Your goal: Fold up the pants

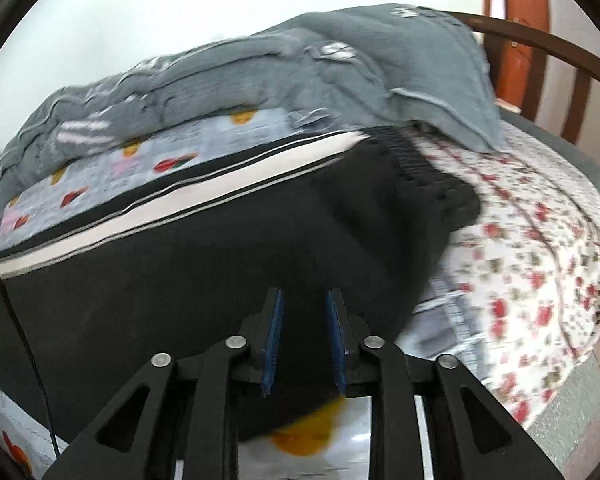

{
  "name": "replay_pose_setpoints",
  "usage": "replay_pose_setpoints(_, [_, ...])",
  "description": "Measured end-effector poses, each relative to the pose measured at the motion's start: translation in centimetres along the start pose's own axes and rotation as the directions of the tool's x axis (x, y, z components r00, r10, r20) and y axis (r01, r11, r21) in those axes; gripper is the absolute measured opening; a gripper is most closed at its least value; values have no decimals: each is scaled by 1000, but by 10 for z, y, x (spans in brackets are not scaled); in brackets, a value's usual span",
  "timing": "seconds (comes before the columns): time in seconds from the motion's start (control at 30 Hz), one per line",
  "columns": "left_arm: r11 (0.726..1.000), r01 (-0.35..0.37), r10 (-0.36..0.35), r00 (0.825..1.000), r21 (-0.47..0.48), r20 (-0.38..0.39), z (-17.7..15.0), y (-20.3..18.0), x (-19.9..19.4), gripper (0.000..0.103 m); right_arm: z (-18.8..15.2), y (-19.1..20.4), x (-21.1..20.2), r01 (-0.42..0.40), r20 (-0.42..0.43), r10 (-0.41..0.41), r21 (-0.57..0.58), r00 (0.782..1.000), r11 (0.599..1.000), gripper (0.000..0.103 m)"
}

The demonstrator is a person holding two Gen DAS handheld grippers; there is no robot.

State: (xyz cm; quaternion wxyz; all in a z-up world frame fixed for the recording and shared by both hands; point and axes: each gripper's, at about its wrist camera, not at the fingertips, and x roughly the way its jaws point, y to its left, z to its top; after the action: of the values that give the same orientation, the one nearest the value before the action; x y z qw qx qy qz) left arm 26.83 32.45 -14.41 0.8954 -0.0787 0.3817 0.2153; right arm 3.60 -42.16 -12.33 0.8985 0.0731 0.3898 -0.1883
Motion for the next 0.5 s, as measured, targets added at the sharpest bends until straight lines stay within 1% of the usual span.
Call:
replay_pose_setpoints(0.03, [1000, 0, 0, 1000, -11, 8, -2, 1, -5, 69, 1, -11, -3, 11, 16, -11, 17, 1000, 1000, 41])
replay_pose_setpoints(0.1, [1000, 9, -9, 1000, -10, 17, -3, -2, -14, 69, 3, -32, -7, 51, 47, -53, 53, 997, 997, 55])
replay_pose_setpoints(0.17, [1000, 14, -14, 1000, -19, 24, -5, -6, -21, 69, 6, -54, -2, 111, 66, -117, 85, 991, 990, 64])
replay_pose_setpoints(0.2, [999, 23, -22, 999, -38, 32, -7, -8, -25, 69, 8, -64, 4, 113, 59, -120, 114, 991, 987, 64])
replay_pose_setpoints(0.23, [998, 37, -35, 999, -55, 37, -9, -11, -29, 69, 12, -72, 11, 95, 46, -102, 148, 994, 985, 64])
replay_pose_setpoints(0.3, [997, 55, -53, 998, -62, 39, -14, -18, -38, 69, 18, -90, 26, 16, 26, -23, 242, 999, 970, 64])
replay_pose_setpoints(0.33, [997, 55, -52, 998, -61, 41, -17, -22, -41, 69, 22, -97, 36, -33, 23, 27, 289, 999, 957, 64])
replay_pose_setpoints(0.4, [996, 69, -66, 997, -52, 51, -25, -32, -53, 69, 31, -104, 54, -92, 16, 92, 338, 996, 937, 65])
replay_pose_setpoints(0.5, [994, 97, -94, 994, -45, 57, -37, -44, -70, 69, 44, -118, 90, -159, -21, 190, 460, 981, 873, 64])
